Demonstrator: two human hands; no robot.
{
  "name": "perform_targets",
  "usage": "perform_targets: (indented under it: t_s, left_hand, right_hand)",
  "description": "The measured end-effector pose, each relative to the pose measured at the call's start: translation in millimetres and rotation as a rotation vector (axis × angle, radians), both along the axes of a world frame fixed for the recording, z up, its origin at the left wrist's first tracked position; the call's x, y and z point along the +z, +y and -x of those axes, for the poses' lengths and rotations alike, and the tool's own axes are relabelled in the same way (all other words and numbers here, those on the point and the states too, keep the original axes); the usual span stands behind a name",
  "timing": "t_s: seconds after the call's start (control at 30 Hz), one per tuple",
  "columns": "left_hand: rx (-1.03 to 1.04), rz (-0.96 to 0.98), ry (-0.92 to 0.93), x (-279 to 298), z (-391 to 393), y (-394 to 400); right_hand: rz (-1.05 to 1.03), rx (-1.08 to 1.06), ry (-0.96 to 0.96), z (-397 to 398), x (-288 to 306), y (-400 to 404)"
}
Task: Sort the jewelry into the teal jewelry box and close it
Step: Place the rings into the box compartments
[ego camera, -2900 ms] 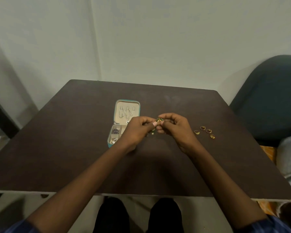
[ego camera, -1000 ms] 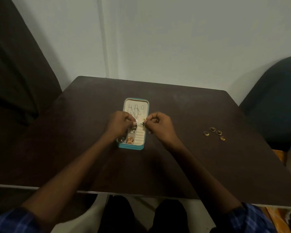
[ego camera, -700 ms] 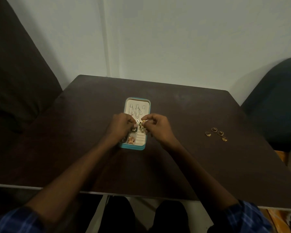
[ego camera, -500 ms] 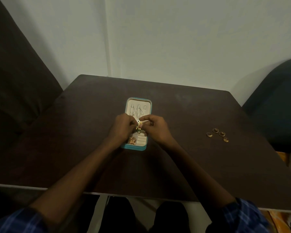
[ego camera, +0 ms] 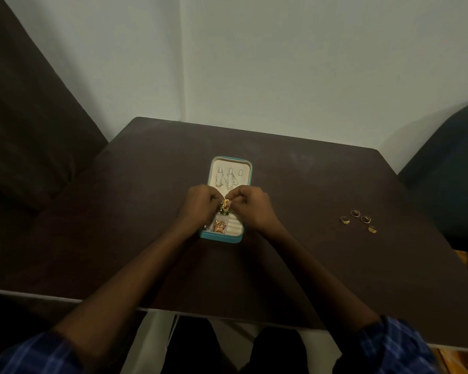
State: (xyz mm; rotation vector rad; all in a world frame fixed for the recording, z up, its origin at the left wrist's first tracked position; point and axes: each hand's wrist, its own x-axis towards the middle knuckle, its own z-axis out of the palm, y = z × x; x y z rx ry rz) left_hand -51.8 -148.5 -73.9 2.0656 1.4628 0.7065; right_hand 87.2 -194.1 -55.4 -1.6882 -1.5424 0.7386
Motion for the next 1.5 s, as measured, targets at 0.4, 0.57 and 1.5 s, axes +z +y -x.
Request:
perform_targets:
  t_s: [0.4, 0.57, 1.5]
  left_hand:
    - [0.059, -0.004, -0.126, 1, 2, -4]
    - [0.076, -0.095, -0.153, 13, -15, -13]
    - [-0.446, -0.102, 0.153, -13, -246, -50]
  right_hand:
    - [-0.100, -0.038, -0.215, 2, -13, 3]
    - [-0.119, -0.074, -0.192, -23, -10, -12]
    - [-0.093, -0.404, -0.632, -237, -39, -93]
